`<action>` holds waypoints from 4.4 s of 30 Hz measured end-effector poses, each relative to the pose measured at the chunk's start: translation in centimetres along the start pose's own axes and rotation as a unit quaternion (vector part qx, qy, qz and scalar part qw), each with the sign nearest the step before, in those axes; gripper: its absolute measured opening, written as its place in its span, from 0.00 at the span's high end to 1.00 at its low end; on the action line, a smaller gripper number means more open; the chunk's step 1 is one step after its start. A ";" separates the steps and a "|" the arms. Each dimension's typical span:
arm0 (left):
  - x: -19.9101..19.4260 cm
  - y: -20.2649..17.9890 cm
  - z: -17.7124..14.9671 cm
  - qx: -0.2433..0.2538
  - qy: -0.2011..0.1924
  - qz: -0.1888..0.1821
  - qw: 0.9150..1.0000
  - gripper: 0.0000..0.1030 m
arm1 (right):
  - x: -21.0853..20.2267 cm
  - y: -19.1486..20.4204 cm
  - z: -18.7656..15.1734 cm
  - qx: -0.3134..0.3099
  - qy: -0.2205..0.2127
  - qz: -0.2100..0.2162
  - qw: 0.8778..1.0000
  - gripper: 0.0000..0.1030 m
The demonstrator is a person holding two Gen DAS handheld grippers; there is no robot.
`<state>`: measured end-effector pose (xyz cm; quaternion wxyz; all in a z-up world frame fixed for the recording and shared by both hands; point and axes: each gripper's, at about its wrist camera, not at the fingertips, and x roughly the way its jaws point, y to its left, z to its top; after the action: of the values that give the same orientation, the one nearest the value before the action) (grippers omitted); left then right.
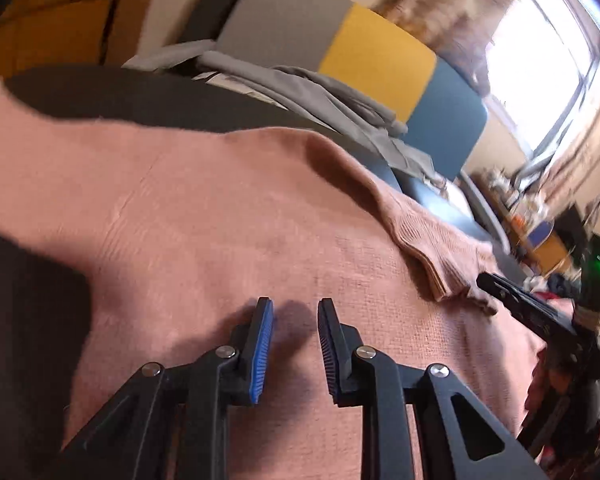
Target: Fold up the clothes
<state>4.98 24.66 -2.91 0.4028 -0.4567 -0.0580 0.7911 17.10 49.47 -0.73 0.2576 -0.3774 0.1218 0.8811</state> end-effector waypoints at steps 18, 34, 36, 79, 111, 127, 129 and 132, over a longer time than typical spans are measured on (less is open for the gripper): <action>-7.7 9.2 2.6 -0.090 -0.107 0.027 0.990 0.76 | -0.1 7.9 -5.5 -0.047 0.016 0.016 0.999 0.27; -17.1 29.6 9.0 -0.338 -0.210 0.055 0.916 0.72 | 0.2 8.1 -5.5 -0.053 0.010 0.010 0.998 0.26; -16.7 29.9 9.5 -0.344 -0.206 0.039 0.915 0.72 | 0.2 8.1 -5.5 -0.054 0.010 0.009 0.998 0.26; -7.1 0.1 15.1 0.002 -0.152 -0.129 0.980 0.94 | 0.1 8.6 -5.3 -0.038 0.008 0.023 0.999 0.23; -1.8 3.7 0.3 -0.029 0.000 0.053 0.998 0.77 | -2.5 16.9 0.1 -0.171 -0.007 -0.001 0.985 0.27; 0.3 6.6 0.7 -0.119 -0.058 -0.040 0.990 0.73 | -1.7 -0.3 -2.9 0.183 -0.021 0.055 0.981 0.94; 0.5 6.8 0.7 -0.128 -0.061 -0.048 0.989 0.73 | -0.5 -2.8 -5.1 0.261 -0.007 0.077 0.962 0.95; 0.7 6.8 0.8 -0.127 -0.060 -0.046 0.989 0.73 | -0.4 -3.9 -5.8 0.293 -0.013 0.110 0.950 0.95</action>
<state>0.22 20.81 -6.06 0.3727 -0.4526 -0.2034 0.7841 22.94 50.24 -4.51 0.2596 -0.2579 0.4119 0.8346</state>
